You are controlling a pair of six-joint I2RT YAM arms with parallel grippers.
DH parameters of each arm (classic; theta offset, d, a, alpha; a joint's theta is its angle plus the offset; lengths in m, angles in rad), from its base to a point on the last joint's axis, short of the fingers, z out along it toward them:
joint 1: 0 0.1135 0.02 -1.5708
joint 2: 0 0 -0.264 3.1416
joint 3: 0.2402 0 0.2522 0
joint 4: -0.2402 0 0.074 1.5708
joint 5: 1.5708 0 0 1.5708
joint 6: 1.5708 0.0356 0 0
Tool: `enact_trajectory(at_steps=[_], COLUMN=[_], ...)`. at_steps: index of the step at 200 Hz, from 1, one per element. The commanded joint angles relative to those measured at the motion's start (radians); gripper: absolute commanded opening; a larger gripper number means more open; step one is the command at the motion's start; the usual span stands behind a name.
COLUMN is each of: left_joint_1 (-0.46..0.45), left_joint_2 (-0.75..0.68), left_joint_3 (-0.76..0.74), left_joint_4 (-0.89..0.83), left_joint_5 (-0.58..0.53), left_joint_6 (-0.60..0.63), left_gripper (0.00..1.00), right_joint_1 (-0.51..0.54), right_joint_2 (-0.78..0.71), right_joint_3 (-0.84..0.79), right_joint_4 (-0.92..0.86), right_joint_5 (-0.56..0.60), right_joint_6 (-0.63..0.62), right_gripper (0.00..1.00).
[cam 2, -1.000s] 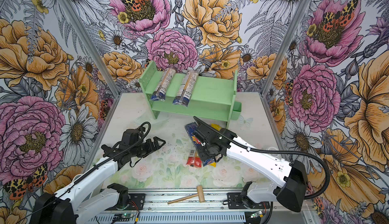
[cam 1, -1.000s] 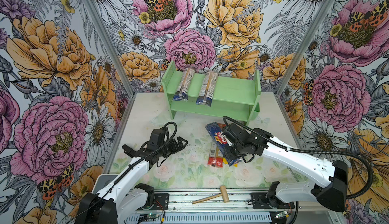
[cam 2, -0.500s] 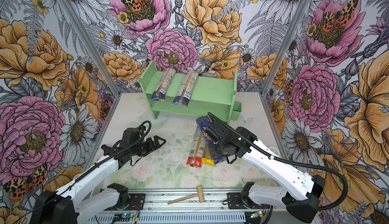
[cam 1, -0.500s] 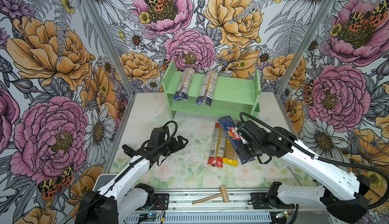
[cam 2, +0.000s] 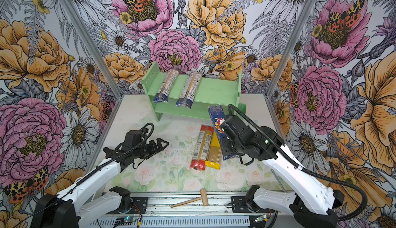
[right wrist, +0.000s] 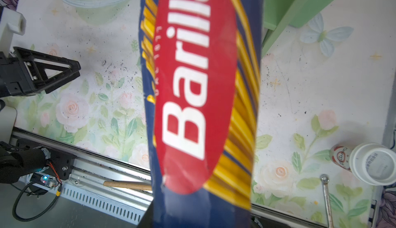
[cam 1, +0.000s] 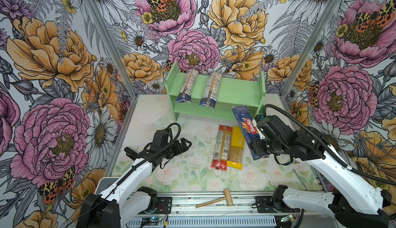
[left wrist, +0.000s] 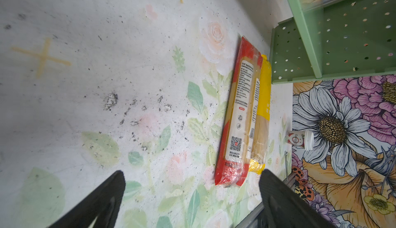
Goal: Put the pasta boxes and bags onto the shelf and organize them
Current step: 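Lift the Barilla box upright with the right gripper toward the shelf, then carry the upright Barilla box with the right gripper onto the shelf's upper tier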
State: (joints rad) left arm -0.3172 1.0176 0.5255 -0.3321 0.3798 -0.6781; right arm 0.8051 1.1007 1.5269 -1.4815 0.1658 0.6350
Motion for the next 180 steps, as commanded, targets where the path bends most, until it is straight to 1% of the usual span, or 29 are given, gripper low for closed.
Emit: enact_trajectory(at_steps=[1, 10, 15, 45, 72, 128, 180], left_joint_1=[0.009, 0.009, 0.01, 0.01, 0.01, 0.01, 0.011], left_joint_2=[0.001, 0.001, 0.001, 0.001, -0.004, -0.004, 0.002], left_joint_3=[0.024, 0.024, 0.024, 0.024, 0.024, 0.014, 0.019], left_joint_4=[0.028, 0.03, 0.03, 0.03, 0.03, 0.042, 0.044], left_joint_5=[0.021, 0.021, 0.021, 0.021, 0.022, 0.03, 0.031], left_joint_6=[0.024, 0.024, 0.024, 0.024, 0.025, 0.026, 0.03], left_gripper=[0.99, 0.99, 0.99, 0.99, 0.99, 0.99, 0.99], right_joint_1=[-0.007, -0.006, -0.035, -0.056, -0.097, -0.17, -0.242], right_joint_2=[-0.02, -0.014, -0.008, 0.031, 0.071, 0.174, 0.246], right_joint_3=[0.101, 0.125, 0.139, 0.216, 0.284, 0.449, 0.513], right_joint_4=[0.08, 0.079, 0.079, 0.079, 0.076, 0.087, 0.166], right_joint_5=[0.06, 0.059, 0.061, 0.065, 0.065, 0.089, 0.082], right_joint_6=[-0.006, -0.01, -0.014, -0.026, -0.028, -0.056, -0.075], right_gripper=[0.0, 0.0, 0.0, 0.0, 0.0, 0.0, 0.0])
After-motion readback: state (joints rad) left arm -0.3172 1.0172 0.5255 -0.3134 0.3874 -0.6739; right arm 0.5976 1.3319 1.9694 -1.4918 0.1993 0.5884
